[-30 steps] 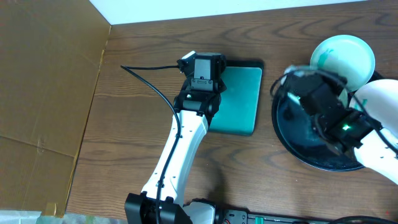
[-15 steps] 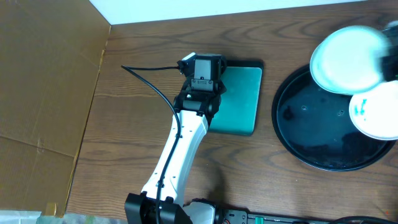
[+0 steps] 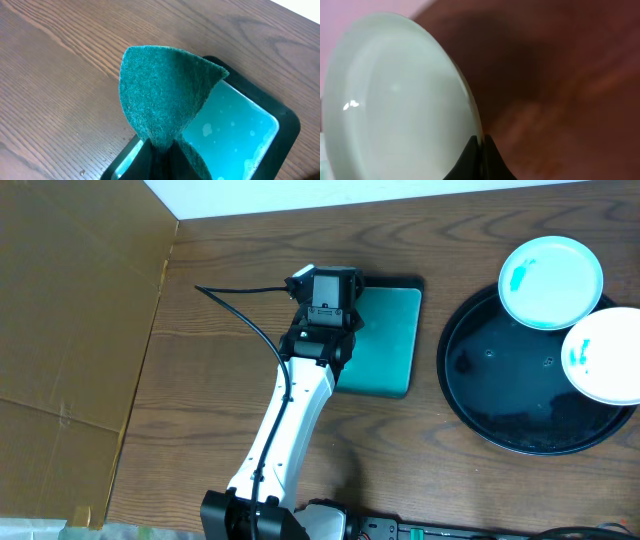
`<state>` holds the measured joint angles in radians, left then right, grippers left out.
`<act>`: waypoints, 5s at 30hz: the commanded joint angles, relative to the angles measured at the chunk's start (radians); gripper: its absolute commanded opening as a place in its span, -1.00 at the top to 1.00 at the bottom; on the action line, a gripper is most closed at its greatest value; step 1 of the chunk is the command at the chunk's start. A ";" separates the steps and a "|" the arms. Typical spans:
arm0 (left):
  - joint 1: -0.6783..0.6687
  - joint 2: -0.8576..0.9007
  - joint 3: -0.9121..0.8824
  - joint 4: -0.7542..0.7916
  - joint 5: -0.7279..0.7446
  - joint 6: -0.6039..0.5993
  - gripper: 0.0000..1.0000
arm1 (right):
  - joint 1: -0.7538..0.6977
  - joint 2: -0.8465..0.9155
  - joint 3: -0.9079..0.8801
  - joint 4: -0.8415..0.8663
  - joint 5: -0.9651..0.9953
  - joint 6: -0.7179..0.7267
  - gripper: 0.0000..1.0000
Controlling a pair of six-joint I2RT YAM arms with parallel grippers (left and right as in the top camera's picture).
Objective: Clean dirty plates on tray and stack at the side
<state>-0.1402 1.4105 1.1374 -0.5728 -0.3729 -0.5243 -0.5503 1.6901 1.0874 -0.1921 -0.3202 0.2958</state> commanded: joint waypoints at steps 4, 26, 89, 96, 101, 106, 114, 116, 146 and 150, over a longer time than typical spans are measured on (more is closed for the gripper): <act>0.004 -0.006 -0.004 0.006 -0.024 -0.019 0.86 | -0.012 0.150 0.012 0.087 0.029 0.056 0.98; 0.004 -0.006 -0.004 0.013 -0.024 -0.019 0.85 | 0.018 0.008 0.012 0.061 0.076 0.055 0.34; 0.004 -0.006 -0.004 0.028 0.029 -0.038 0.86 | 0.610 0.382 0.288 -0.072 0.159 -0.294 -0.03; 0.004 -0.006 -0.004 0.028 0.029 -0.038 0.85 | 0.611 0.390 0.287 -0.088 0.158 -0.293 0.55; 0.004 -0.006 -0.004 0.028 0.029 -0.038 0.86 | 0.611 0.389 0.287 -0.088 0.158 -0.293 0.98; 0.004 -0.006 -0.004 0.028 0.029 -0.038 0.86 | 0.611 0.355 0.287 -0.103 0.104 -0.293 0.98; 0.004 -0.006 -0.004 0.028 0.045 -0.037 0.85 | 0.636 0.265 0.287 -0.210 -0.095 -0.274 0.98; 0.004 -0.006 -0.004 0.029 0.067 -0.037 0.86 | 0.645 0.261 0.287 -0.251 -0.105 -0.274 0.98; -0.274 0.185 -0.004 0.222 0.571 -0.038 0.85 | 0.792 0.358 0.227 -0.431 0.051 -0.290 0.97; -0.366 0.238 -0.004 0.325 0.566 -0.055 0.85 | 0.793 0.358 0.227 -0.420 0.058 -0.289 0.97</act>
<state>-0.4595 1.6123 1.1370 -0.2901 0.1890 -0.5541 0.2417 2.0243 1.3254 -0.6224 -0.3031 0.0101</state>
